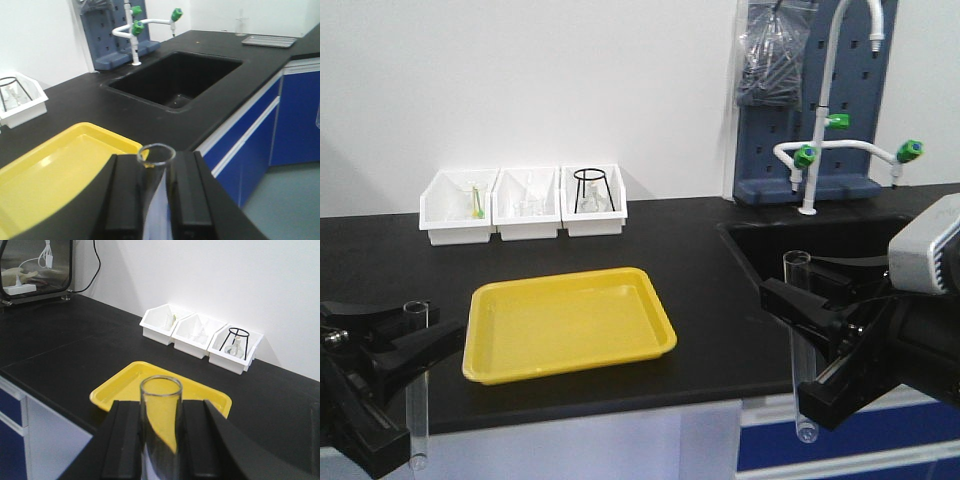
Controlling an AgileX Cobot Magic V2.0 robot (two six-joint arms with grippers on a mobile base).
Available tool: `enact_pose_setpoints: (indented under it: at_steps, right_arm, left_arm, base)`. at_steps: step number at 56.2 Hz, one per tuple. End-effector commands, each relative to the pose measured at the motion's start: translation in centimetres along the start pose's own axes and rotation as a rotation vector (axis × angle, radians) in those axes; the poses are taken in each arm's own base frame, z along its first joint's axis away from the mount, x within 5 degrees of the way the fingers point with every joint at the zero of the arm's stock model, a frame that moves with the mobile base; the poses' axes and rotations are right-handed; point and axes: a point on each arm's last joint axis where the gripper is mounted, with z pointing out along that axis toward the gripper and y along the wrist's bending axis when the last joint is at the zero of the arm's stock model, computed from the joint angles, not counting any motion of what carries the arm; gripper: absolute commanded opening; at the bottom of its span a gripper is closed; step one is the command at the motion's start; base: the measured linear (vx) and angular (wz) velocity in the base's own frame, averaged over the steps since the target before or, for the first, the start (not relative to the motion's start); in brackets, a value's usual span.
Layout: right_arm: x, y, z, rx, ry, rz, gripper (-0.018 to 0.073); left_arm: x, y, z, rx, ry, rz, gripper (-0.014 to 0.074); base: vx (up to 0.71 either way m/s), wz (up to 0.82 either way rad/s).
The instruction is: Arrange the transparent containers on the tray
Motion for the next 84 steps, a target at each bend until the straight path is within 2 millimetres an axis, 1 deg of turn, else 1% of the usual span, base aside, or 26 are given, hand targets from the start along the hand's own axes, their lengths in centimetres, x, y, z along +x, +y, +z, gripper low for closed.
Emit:
enact_pose_setpoints:
  at_steps: [1,50,84]
  right_arm:
    - [-1.43,-0.16,-0.57,0.017,-0.051,0.004,-0.0011]
    - [-1.43,-0.16,-0.57,0.017,-0.051,0.004,-0.0011]
    - [-1.43,-0.16,-0.57,0.017,-0.051,0.004,-0.0011]
  left_arm:
    - [-1.25,-0.11,-0.26,-0.001,-0.05,-0.028,-0.0001]
    - [-1.25,-0.11,-0.26,-0.001,-0.05,-0.028,-0.0001]
    - [-1.25,-0.11,-0.26,-0.001,-0.05,-0.028,-0.0001]
  base:
    - [0.38,0.13]
    - [0.35,0.14]
    - [0.09,-0.01]
